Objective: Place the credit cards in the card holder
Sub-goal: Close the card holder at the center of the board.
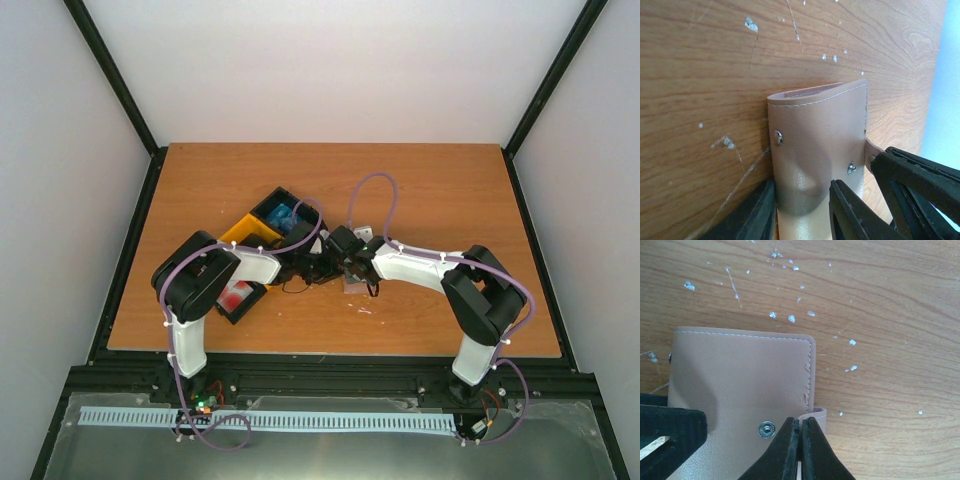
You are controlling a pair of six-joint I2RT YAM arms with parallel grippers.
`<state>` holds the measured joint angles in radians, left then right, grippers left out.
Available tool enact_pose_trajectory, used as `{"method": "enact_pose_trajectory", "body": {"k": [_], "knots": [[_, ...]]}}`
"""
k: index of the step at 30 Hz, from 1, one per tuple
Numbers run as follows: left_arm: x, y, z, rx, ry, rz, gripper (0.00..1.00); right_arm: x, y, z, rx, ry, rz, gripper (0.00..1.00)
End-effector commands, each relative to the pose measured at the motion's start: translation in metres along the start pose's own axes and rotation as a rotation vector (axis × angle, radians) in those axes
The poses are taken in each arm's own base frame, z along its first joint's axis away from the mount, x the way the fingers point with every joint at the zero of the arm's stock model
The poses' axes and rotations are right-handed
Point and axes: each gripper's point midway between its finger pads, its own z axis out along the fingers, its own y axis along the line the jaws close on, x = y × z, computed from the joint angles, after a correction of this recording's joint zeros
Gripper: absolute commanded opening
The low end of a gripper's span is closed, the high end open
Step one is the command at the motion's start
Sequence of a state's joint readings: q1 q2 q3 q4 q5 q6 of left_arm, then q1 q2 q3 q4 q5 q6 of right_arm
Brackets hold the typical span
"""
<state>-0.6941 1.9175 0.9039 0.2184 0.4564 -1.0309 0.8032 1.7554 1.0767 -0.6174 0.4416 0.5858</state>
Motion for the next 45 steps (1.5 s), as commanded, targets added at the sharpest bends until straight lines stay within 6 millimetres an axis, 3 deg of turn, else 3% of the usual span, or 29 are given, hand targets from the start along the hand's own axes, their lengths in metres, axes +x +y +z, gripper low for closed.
{"method": "enact_pose_trajectory", "body": {"k": [1,13,20,36,45], "knots": [[0.051,0.077,0.004,-0.252,0.135,-0.118,0.32,-0.004,0.002,-0.005,0.001,-0.022,0.016,0.03],[0.053,0.077,0.006,-0.244,0.143,-0.116,0.32,-0.003,0.019,-0.003,-0.095,-0.016,0.037,0.03],[0.053,0.078,0.006,-0.246,0.146,-0.117,0.26,0.001,0.022,0.003,-0.094,0.001,0.028,0.03],[0.052,0.078,0.006,-0.251,0.14,-0.117,0.26,0.006,0.02,0.007,-0.071,0.027,-0.024,0.03],[0.05,0.075,0.006,-0.243,0.14,-0.113,0.25,0.014,0.036,0.014,-0.135,0.064,-0.038,0.03]]}}
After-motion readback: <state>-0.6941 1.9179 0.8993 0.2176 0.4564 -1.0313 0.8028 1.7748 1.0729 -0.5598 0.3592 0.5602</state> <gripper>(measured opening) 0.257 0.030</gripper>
